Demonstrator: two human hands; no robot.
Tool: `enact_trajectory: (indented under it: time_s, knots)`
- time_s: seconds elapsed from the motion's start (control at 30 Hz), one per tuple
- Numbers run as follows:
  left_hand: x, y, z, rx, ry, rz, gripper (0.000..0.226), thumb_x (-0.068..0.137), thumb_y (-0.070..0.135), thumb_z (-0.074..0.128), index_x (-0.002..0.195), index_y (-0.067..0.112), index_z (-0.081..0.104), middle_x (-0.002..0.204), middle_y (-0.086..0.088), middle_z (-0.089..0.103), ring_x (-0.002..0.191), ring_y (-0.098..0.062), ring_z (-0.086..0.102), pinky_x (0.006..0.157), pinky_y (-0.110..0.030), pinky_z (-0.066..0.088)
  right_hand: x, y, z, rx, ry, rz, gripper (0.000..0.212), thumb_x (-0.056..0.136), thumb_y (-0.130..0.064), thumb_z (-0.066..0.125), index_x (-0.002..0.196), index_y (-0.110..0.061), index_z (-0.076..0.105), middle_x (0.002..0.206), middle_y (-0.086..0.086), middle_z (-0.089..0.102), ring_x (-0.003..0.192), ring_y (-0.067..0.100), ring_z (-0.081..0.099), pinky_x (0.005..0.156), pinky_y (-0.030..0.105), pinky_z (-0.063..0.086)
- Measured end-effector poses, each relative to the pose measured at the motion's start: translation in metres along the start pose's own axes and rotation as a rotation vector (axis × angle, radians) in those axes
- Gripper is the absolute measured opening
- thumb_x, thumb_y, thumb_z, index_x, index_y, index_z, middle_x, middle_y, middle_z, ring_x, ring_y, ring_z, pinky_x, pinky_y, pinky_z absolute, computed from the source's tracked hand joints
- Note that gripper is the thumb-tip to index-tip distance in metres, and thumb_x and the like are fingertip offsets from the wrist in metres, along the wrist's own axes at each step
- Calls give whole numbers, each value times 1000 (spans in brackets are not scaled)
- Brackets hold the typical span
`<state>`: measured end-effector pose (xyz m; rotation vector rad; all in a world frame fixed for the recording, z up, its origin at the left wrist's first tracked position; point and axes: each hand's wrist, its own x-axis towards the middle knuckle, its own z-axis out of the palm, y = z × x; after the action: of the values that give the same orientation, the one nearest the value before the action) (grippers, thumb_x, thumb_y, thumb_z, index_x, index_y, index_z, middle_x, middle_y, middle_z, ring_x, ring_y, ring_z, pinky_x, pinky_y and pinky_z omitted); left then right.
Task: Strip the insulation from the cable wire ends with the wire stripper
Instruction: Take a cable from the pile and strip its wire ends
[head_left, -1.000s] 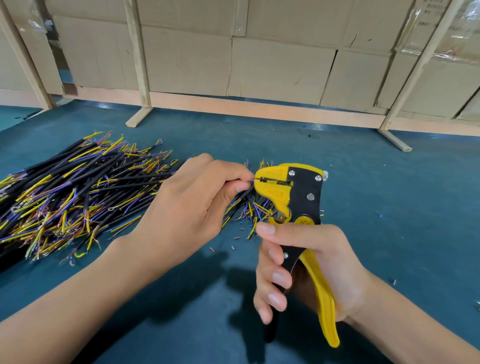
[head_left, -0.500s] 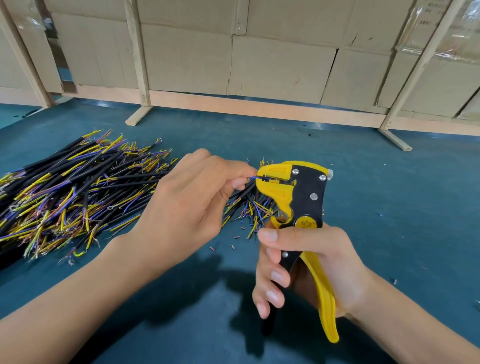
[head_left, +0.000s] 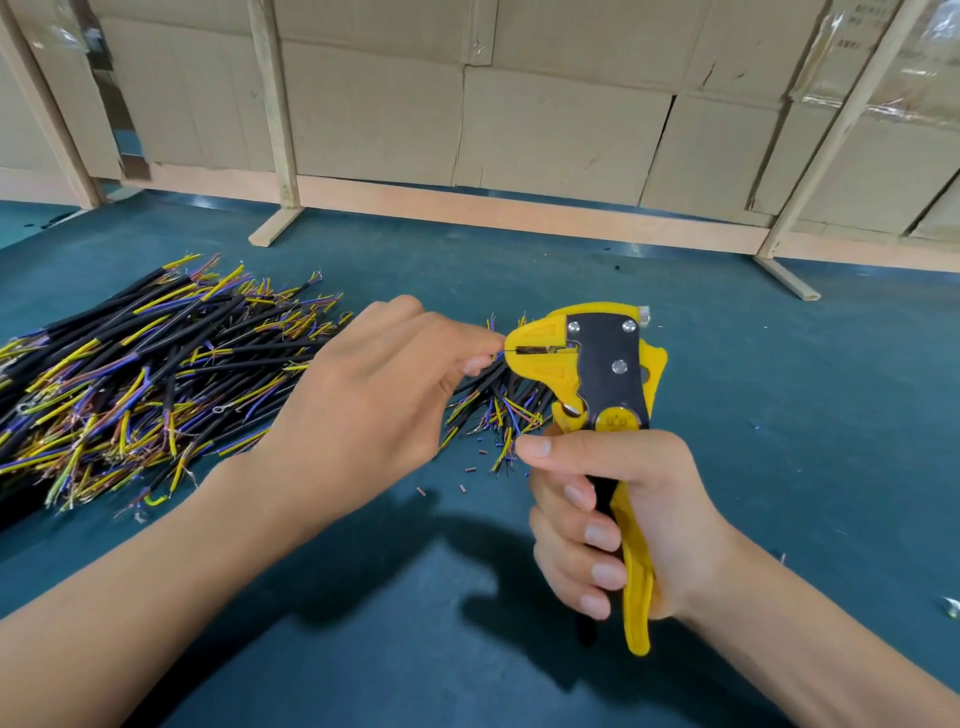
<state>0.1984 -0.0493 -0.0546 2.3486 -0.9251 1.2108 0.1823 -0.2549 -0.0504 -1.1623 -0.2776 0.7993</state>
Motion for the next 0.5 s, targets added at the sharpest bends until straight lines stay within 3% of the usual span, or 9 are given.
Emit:
enact_trajectory:
  time_s: [0.1,0.23,0.3,0.4,0.43,0.5]
  knots:
    - [-1,-16,-5,94,-39,84,28,87,-17,53,98,1,71,88,-7,71,64,-31,52,59,-47,47,1,1,3,18,24,8,39,77,-22,71,52,-14,42,40,1,30,27,16,32,36,20,36]
    - [2,-14,3,154,-98,72,38,81,-17,43,98,0,72,87,-10,70,67,-31,51,61,-43,47,4,8,15,-19,134,-35,38,73,-17,72,53,-14,40,43,3,28,29,19,28,37,22,35]
    - [1,-23,2,200,-111,-85,41,77,-12,43,101,4,72,88,-11,69,73,-34,56,67,-41,46,2,6,16,0,217,-121,36,69,-19,72,52,-14,40,43,4,27,29,18,27,37,23,35]
    - [-11,-67,-21,275,79,-571,30,90,0,48,109,11,69,94,-10,69,93,-34,59,79,-38,41,-8,-16,4,80,392,-362,33,69,-21,67,48,-18,42,43,1,26,30,18,28,38,26,36]
    - [-15,-74,-30,290,126,-616,24,96,4,50,111,10,68,95,-10,69,95,-32,58,81,-36,39,-11,-26,-4,95,428,-437,32,71,-21,65,49,-19,42,44,0,27,32,19,28,39,28,37]
    - [-11,-69,-26,243,96,-538,19,100,6,55,112,7,70,99,-13,67,96,-30,58,85,-32,40,-9,-39,-19,139,495,-510,34,79,-21,63,53,-19,41,48,0,28,38,21,30,41,32,40]
